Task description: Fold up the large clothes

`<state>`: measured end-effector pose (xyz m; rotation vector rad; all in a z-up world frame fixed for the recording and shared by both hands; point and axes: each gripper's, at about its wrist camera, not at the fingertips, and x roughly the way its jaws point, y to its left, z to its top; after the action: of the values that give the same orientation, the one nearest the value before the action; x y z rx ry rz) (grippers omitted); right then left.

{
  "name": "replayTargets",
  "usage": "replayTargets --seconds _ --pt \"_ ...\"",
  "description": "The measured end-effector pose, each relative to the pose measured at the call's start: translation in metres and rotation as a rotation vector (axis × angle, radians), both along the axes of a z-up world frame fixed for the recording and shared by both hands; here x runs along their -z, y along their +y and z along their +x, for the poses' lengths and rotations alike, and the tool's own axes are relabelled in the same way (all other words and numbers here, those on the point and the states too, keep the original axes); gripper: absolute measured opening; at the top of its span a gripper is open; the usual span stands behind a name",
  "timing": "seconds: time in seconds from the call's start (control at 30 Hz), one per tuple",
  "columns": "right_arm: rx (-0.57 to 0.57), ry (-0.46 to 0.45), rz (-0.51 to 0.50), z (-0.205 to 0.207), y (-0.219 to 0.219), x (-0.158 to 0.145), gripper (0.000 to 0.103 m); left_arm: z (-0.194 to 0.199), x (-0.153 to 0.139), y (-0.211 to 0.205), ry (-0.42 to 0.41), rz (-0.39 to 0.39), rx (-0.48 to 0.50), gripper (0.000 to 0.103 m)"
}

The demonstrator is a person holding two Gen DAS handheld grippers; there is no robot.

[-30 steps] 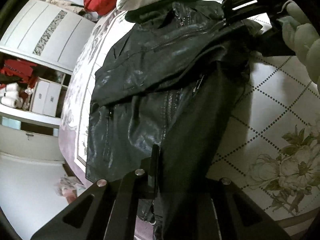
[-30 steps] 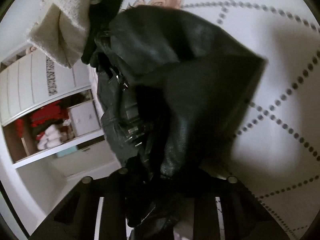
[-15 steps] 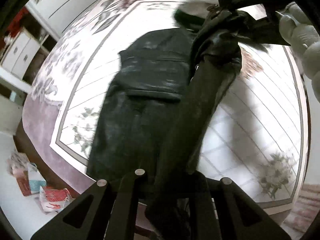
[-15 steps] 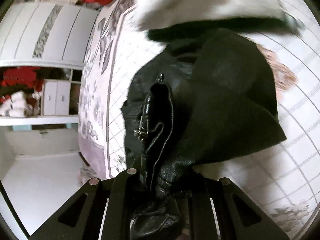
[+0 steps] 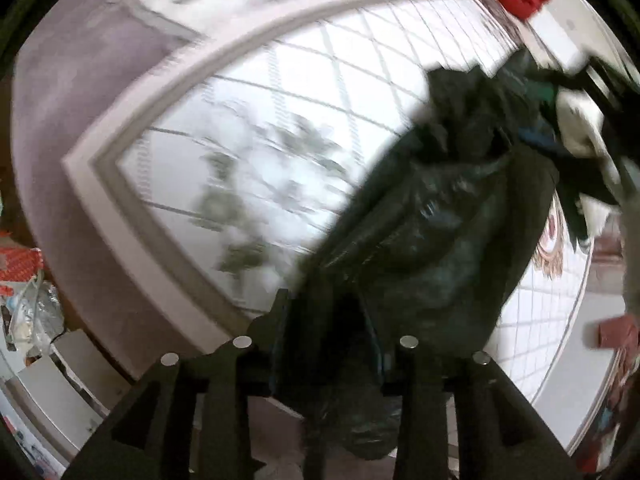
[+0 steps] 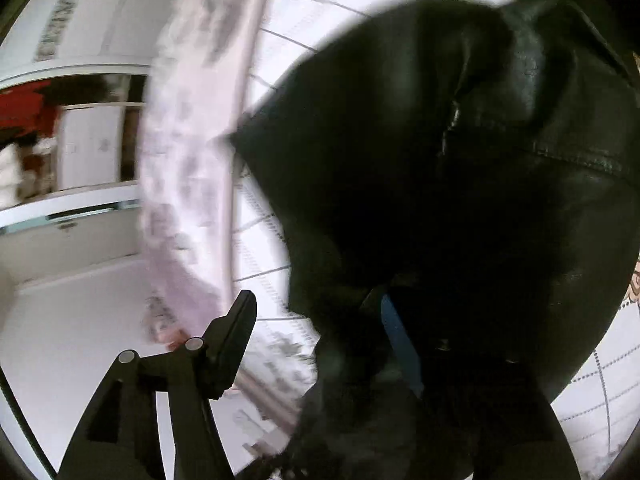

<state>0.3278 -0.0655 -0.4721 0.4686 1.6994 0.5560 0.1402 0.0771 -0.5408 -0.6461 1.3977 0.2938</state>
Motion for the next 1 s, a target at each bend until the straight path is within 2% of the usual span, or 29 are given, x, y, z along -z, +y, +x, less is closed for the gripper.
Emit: replayTargets --seconds 0.1,0.17,0.2,0.23,0.3,0.33,0.4,0.47,0.5,0.57,0.6,0.63,0.67,0.73,0.77,0.8,0.83,0.87,0.9,0.93,0.97,1.0 --pt "0.034 -0.055 -0.014 -0.01 -0.028 -0.026 0.067 -0.001 -0.007 0.002 -0.006 0.015 0.011 0.039" --pt "0.056 -0.085 -0.068 -0.018 -0.048 -0.034 0.067 0.009 -0.006 -0.009 -0.007 0.054 0.07 0.04" --pt "0.056 -0.087 -0.08 -0.019 -0.053 -0.032 0.067 0.016 -0.001 -0.017 0.0 0.069 0.105 0.047" --pt "0.053 -0.084 -0.106 -0.02 -0.058 -0.025 0.067 0.025 0.007 -0.019 0.016 0.082 0.126 0.056" --pt "0.017 -0.056 -0.144 -0.014 -0.056 0.002 0.067 0.035 0.03 -0.028 0.032 0.11 0.142 0.057" --pt "-0.018 -0.033 -0.176 -0.01 -0.05 0.026 0.067 0.04 0.044 -0.033 0.056 0.132 0.158 0.057" --pt "-0.015 0.008 -0.176 0.001 -0.046 0.057 0.073 0.045 0.059 -0.034 0.062 0.155 0.151 0.058" --pt "0.035 0.043 -0.1 0.006 -0.055 0.046 0.08 0.047 0.056 -0.031 0.03 0.139 0.131 0.058" --pt "0.049 0.037 -0.057 0.006 -0.062 0.037 0.08 0.048 0.053 -0.031 0.013 0.136 0.138 0.058" --pt "0.094 -0.027 -0.025 0.004 -0.088 0.012 0.08 0.05 0.046 -0.034 -0.01 0.156 0.165 0.059" --pt "0.12 -0.085 -0.059 0.004 -0.106 0.0 0.08 0.051 0.043 -0.035 -0.024 0.16 0.177 0.064" --pt "0.144 -0.15 -0.119 0.005 -0.126 -0.009 0.08 0.052 0.041 -0.037 -0.034 0.156 0.186 0.074" --pt "0.166 -0.196 -0.199 0.007 -0.147 -0.011 0.08 0.053 0.041 -0.037 -0.036 0.154 0.189 0.078" --pt "0.22 -0.208 -0.281 0.022 -0.175 0.004 0.083 0.057 0.041 -0.037 -0.045 0.124 0.189 0.082" --pt "0.257 -0.181 -0.287 0.031 -0.193 0.022 0.085 0.059 0.041 -0.037 -0.049 0.112 0.187 0.082" --pt "0.271 -0.146 -0.255 0.037 -0.202 0.038 0.087 0.062 0.039 -0.037 -0.051 0.115 0.179 0.082" --pt "0.279 -0.086 -0.145 0.043 -0.209 0.06 0.093 0.065 0.037 -0.037 -0.056 0.115 0.172 0.082" --pt "0.285 -0.087 -0.101 0.045 -0.213 0.068 0.1 0.068 0.035 -0.039 -0.065 0.113 0.168 0.082" --pt "0.282 -0.113 -0.083 0.045 -0.214 0.066 0.098 0.07 0.033 -0.041 -0.068 0.124 0.17 0.082" --pt "0.253 -0.148 -0.065 0.045 -0.213 0.058 0.089 0.072 0.031 -0.045 -0.068 0.141 0.18 0.082" --pt "0.226 -0.169 -0.052 0.042 -0.208 0.054 0.053 0.075 0.029 -0.047 -0.07 0.149 0.192 0.082" --pt "0.204 -0.184 -0.09 0.037 -0.205 0.051 0.029 0.078 0.028 -0.048 -0.07 0.157 0.205 0.082"
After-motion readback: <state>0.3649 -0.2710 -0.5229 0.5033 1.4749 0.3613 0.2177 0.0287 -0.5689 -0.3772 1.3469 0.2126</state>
